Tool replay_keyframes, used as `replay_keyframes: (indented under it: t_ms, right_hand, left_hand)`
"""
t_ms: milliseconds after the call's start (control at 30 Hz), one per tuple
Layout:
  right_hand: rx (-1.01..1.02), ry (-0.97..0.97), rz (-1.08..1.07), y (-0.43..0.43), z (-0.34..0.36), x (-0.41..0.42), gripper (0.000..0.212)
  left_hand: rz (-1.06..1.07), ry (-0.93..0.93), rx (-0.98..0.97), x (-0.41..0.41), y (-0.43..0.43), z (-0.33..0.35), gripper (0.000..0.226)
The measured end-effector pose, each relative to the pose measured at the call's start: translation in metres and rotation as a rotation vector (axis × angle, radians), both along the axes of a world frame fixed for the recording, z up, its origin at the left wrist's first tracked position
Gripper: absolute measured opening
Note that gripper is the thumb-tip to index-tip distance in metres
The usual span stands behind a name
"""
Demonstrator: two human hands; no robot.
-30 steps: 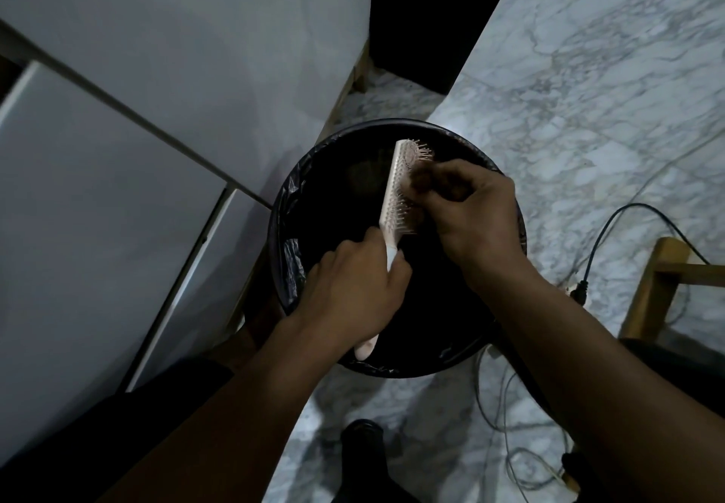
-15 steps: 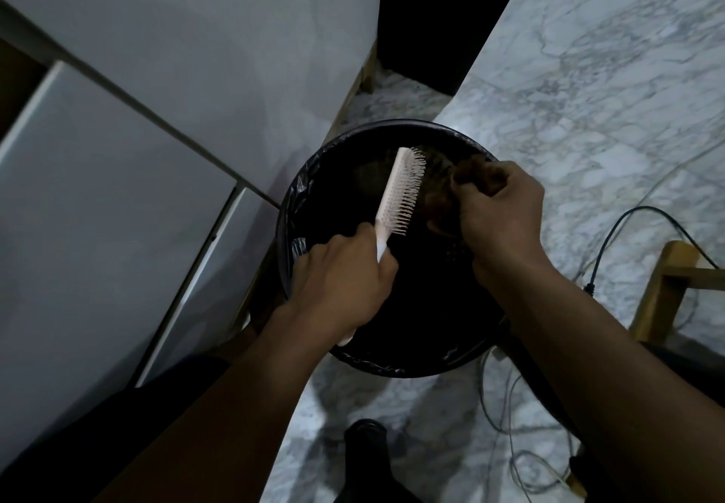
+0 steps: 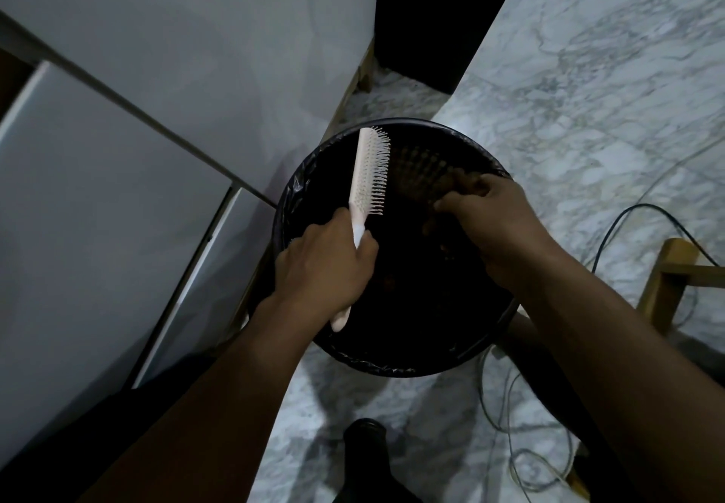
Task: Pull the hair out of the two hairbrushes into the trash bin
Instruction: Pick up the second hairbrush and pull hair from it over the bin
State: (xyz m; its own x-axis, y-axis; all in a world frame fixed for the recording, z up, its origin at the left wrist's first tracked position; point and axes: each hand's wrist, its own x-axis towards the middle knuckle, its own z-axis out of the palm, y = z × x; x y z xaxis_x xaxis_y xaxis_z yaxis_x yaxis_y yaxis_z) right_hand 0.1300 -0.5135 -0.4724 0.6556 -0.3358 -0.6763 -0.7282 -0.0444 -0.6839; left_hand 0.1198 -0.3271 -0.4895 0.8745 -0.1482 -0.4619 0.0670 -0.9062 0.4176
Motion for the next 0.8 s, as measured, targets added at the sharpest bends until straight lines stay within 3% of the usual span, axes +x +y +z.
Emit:
replay_keyframes:
  t_ms: [100,200,467,633,800]
  right_hand:
    - [-0.083,0.094,0.210,0.003,0.003,-0.003,0.019]
    - [-0.086,0.107,0.285,0.006,0.000,-0.005,0.030]
    - [0.122,-0.086,-0.062,0.011,-0.005,-0.002,0.033]
    - [0.115,-0.148,-0.135,0.018,-0.009,-0.004,0.018]
    - [0.125,-0.179,-0.214,0.020,-0.015,-0.006,0.020]
  left_hand:
    - [0.004,-0.003,-0.021,0.002,0.002,-0.002,0.031]
    - [0.007,0.041,-0.115,0.001,0.001,-0.002,0.027]
    - [0.056,0.185,-0.476,0.001,-0.011,-0.003,0.037]
    - [0.014,0.196,-0.524,-0.005,-0.015,-0.005,0.036]
    - [0.031,0.169,-0.534,-0.004,-0.015,-0.004,0.034]
